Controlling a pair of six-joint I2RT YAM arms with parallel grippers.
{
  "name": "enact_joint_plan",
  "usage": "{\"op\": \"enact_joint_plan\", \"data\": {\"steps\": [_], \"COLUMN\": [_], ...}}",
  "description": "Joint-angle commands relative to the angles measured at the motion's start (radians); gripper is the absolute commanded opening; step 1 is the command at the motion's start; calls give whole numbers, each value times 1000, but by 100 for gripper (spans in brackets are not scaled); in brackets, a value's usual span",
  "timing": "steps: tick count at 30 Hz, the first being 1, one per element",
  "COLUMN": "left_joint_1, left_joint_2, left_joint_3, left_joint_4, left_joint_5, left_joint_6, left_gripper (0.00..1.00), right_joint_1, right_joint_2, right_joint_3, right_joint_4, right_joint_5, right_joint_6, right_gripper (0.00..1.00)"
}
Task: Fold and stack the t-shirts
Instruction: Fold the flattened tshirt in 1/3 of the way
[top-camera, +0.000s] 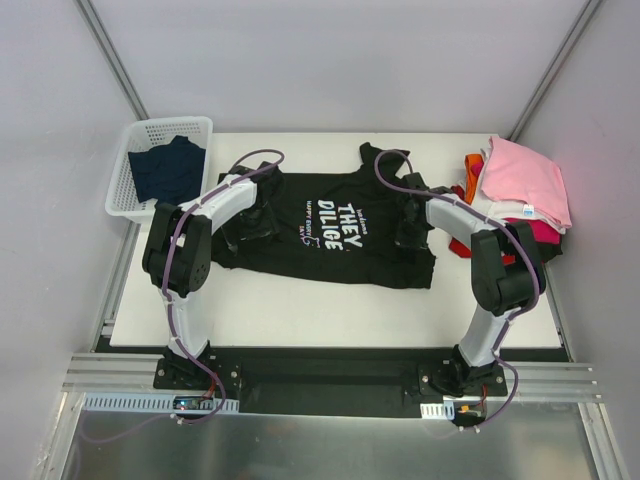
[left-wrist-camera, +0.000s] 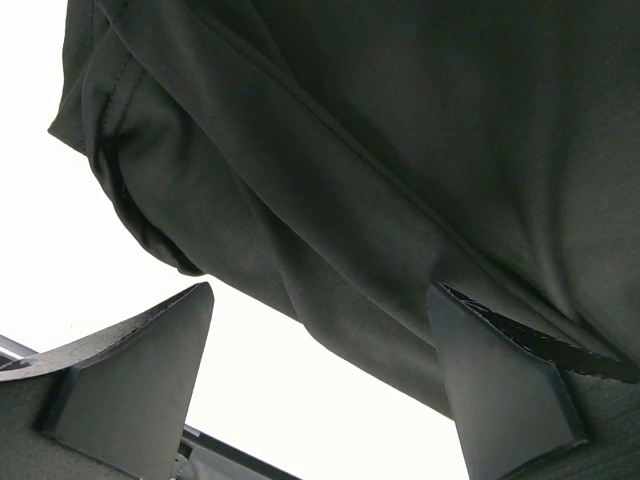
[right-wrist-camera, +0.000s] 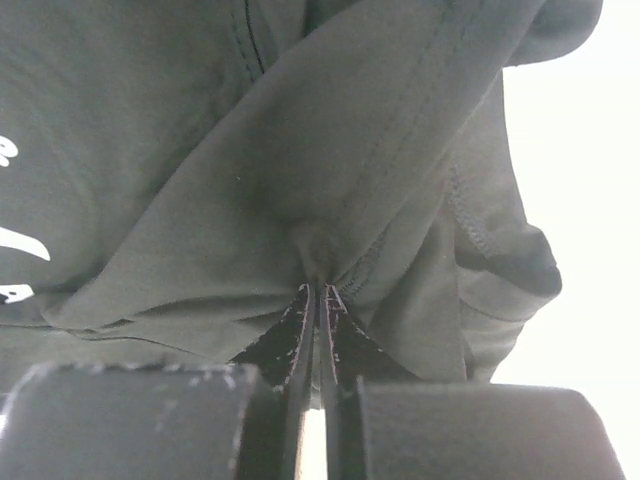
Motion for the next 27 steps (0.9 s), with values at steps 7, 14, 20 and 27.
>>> {"op": "enact_joint_plan", "data": {"steps": [7,14,20,27], "left_joint_1": [-12,-12,-12,-12], "left_joint_2": [-32,-40,-21,-8], "left_joint_3": [28,19,11,9], "left_joint_4": [-16,-16,-11,-1], "left_joint_5": [-23,-25,-20,2], "left_joint_6": [19,31,40,55], "left_gripper": [89,89,89,89], "right_joint_1": [6,6,3,-9], "right_joint_2": [-1,137,229,324], "right_joint_3": [234,406,484,553], "right_joint_4": [-121,-162,-161,-144], "right_joint_5": [57,63,69,62], "right_joint_6": [-11,-49,-59,-74], "right_gripper": [1,1,1,54]}}
